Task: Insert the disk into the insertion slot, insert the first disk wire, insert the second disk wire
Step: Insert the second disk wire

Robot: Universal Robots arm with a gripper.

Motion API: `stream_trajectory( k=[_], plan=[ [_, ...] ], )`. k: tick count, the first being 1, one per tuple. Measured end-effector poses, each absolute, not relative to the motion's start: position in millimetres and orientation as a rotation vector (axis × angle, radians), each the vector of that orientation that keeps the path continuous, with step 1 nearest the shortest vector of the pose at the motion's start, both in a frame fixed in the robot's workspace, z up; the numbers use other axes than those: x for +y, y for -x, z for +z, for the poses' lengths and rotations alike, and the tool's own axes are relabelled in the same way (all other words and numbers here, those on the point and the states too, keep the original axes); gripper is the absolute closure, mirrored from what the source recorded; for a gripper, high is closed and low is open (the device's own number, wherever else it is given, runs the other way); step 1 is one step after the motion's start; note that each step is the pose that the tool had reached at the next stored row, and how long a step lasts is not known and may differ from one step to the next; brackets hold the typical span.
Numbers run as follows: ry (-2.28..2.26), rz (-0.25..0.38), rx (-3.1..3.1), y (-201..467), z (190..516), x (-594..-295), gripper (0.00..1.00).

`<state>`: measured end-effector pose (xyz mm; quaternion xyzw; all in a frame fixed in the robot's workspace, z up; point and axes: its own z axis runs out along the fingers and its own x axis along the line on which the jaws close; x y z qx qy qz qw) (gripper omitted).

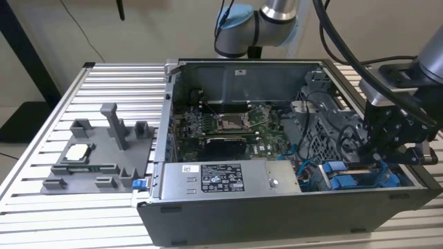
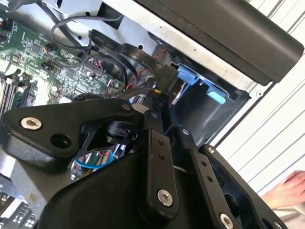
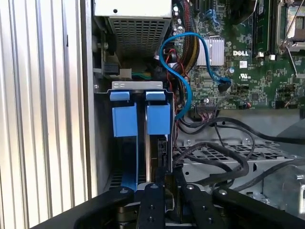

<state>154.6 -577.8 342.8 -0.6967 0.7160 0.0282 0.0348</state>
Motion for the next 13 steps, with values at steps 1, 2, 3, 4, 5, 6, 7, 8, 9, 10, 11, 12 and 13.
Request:
stream_trajectory(
  k=[1, 2, 3, 4, 5, 6, 7, 8, 9, 10, 11, 12, 13],
  plan=[
    [2.141, 0.086, 2.201, -154.7, 342.3, -577.8, 0.81],
    [2.141, 0.086, 2.201, -155.0, 341.8, -577.8, 0.81],
    [2.141, 0.086, 2.201, -155.4, 341.4, -577.8, 0.81],
    [2.141, 0.087, 2.201, -155.7, 340.9, -577.8, 0.81],
    [2.141, 0.087, 2.201, -156.0, 340.4, -577.8, 0.81],
    [2.141, 0.086, 2.201, -156.1, 339.9, -577.8, 0.81],
    [2.141, 0.086, 2.201, -156.3, 339.5, -577.9, 0.81],
    [2.142, 0.086, 2.201, -156.5, 339.0, -577.8, 0.81],
    [2.141, 0.086, 2.201, -156.6, 338.4, -577.8, 0.81],
    [2.142, 0.086, 2.201, -156.8, 337.8, -577.9, 0.81],
    [2.142, 0.086, 2.201, -157.0, 337.4, -577.9, 0.81],
    [2.141, 0.086, 2.201, -157.5, 336.9, -577.8, 0.81],
    [2.141, 0.088, 2.200, -157.8, 335.9, -577.8, 0.81]
  ],
)
